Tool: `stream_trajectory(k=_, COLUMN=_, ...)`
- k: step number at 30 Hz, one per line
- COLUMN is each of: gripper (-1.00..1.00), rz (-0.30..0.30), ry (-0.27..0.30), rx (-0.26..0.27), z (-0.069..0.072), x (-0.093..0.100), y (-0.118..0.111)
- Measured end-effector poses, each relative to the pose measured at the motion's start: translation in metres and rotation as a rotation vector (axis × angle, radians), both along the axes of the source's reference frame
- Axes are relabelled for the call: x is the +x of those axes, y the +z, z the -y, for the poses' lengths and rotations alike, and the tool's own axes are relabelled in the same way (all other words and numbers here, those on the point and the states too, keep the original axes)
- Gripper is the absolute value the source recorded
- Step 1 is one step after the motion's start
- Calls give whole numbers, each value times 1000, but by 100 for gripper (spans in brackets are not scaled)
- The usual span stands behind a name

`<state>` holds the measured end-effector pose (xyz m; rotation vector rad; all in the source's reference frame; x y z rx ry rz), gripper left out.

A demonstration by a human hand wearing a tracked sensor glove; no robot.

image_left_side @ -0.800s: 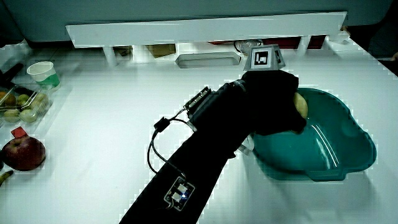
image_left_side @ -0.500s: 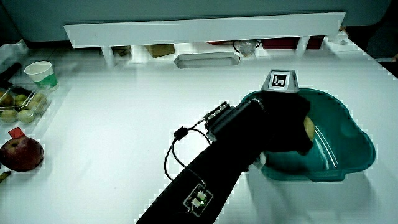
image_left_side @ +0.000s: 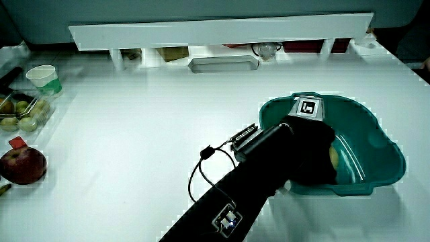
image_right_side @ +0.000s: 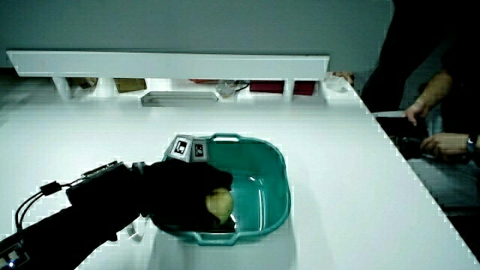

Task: Place pear into plate

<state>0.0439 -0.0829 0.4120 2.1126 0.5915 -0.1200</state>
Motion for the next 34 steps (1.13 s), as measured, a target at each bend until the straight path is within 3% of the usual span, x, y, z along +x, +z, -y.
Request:
stream_trajectory(k=4, gripper=0, rz=1, ry=-20, rx=-11, z=2, x=-2, y=4)
stream_trajectory(k=13, gripper=-36, rz=-6, ry=-47, rx=-51, z=1, x=-8, y=5)
stream_trajectory(k=19, gripper=-60, rz=-18, ry=-45, rx=-15, z=2, x=-12, y=-3)
stream_trajectory(k=26, gripper=-88, rz=-40, ry=-17, rx=41, z=-3, x=-18, y=-31)
stream_trajectory(k=30, gripper=-100, rz=-88, ry=-11, rx=70, z=-4, x=-27, y=-38)
stream_trajectory(k=31, gripper=-100, rz=-79, ry=-10, rx=45, z=-4, x=-30, y=-41)
stream_trajectory(k=33, gripper=-100, rz=-142, ry=-5, rx=75, z=-3, x=-36, y=-39)
stream_trajectory(k=34, gripper=-100, rz=-161, ry=-14, rx=61, z=-1, x=-40, y=-35)
